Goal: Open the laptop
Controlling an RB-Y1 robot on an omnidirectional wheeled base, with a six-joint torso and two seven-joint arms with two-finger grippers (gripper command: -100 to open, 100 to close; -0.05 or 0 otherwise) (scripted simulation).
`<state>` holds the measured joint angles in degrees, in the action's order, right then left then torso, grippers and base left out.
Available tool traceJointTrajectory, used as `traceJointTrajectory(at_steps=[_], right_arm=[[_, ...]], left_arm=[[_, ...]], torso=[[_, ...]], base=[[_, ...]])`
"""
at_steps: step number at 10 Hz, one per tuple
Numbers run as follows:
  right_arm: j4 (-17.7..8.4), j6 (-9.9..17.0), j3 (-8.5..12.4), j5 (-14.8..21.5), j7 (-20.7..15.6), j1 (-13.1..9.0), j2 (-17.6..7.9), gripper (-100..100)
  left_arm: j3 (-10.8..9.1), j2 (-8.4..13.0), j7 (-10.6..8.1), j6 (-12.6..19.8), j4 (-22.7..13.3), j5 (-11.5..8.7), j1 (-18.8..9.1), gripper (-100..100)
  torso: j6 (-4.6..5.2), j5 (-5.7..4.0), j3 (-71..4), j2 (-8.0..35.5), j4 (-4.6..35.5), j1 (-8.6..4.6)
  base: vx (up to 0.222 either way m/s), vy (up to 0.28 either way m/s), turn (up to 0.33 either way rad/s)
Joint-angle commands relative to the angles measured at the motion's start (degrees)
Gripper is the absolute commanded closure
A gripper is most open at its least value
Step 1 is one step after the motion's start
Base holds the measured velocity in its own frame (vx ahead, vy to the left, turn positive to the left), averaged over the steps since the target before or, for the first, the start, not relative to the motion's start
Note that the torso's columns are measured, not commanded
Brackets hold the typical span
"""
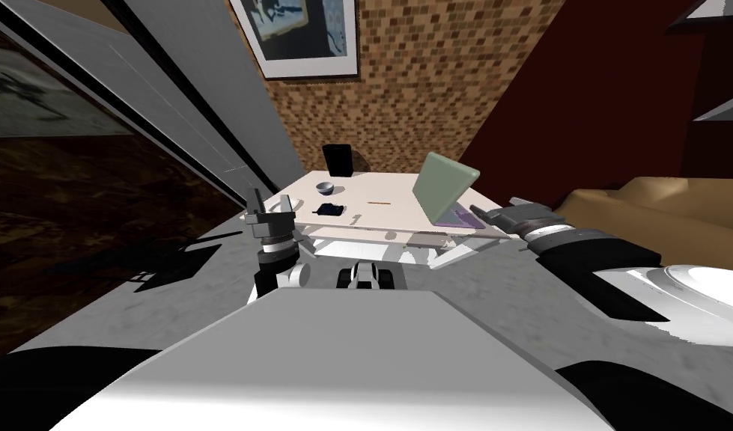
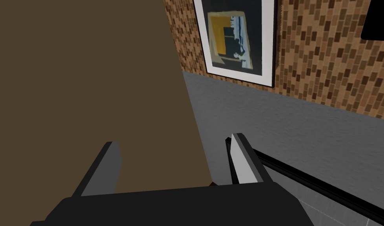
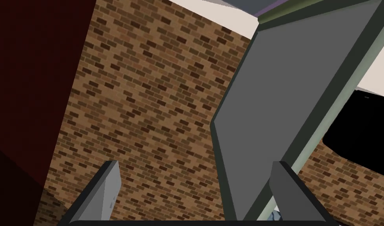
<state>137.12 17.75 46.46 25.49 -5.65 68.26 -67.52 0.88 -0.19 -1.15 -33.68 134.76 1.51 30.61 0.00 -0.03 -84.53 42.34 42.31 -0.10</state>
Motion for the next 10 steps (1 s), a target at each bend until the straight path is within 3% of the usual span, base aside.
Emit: traceJointTrajectory(at_steps=[1, 5, 6, 7, 8, 9, 10], right_arm=[[-0.45, 3.00, 2.95, 1.29, 0.25, 2.36, -4.34, -100], [-0.37, 6.72, 6.52, 2.85, 0.47, 5.43, -9.48, -100], [-0.49, 5.99, 5.69, 2.72, 0.46, 4.74, -8.61, -100], [-0.74, 6.00, 7.44, 1.78, 0.43, 5.65, -9.57, -100], [-0.59, 6.05, 6.68, 2.24, 0.46, 5.29, -9.15, -100], [-0.61, 6.03, 6.82, 2.16, 0.45, 5.34, -9.19, 100], [-1.66, 4.57, 5.99, 0.06, 2.18, 3.70, -8.35, 100]], left_arm=[[0.00, 0.00, 0.00, 0.00, 0.00, 0.00, 0.00, 0], [0.00, 0.00, 0.00, 0.00, 0.00, 0.00, 0.00, 0], [0.00, 0.00, 0.00, 0.00, 0.00, 0.00, 0.00, 0], [0.00, 0.00, 0.00, 0.00, 0.00, 0.00, 0.00, 0], [-0.01, 0.01, 0.00, 0.00, 0.00, 0.00, 0.01, 0], [-0.01, 0.01, 0.00, 0.00, 0.00, 0.00, 0.00, 0], [-0.01, 0.01, 0.00, 0.00, 0.00, 0.00, 0.00, 0]], torso=[[-0.01, 0.04, -0.06, -0.09, -0.03, 0.13], [0.00, 0.02, -0.04, -0.06, -0.02, 0.06], [0.00, 0.02, -0.05, -0.07, -0.02, 0.07], [0.01, -0.03, 0.00, 0.00, 0.00, -0.10], [0.01, -0.06, -0.13, -0.23, -0.06, -0.18], [-0.02, -0.03, -0.09, -0.11, -0.05, -0.07], [0.00, 0.01, 0.03, 0.07, 0.01, 0.05]], base=[[0.049, 0.127, -0.005], [0.035, 0.112, -0.004], [0.017, 0.051, -0.002], [0.100, 0.003, -0.044], [0.063, 0.000, -0.011], [0.009, 0.000, 0.004], [-0.009, -0.042, 0.069]])
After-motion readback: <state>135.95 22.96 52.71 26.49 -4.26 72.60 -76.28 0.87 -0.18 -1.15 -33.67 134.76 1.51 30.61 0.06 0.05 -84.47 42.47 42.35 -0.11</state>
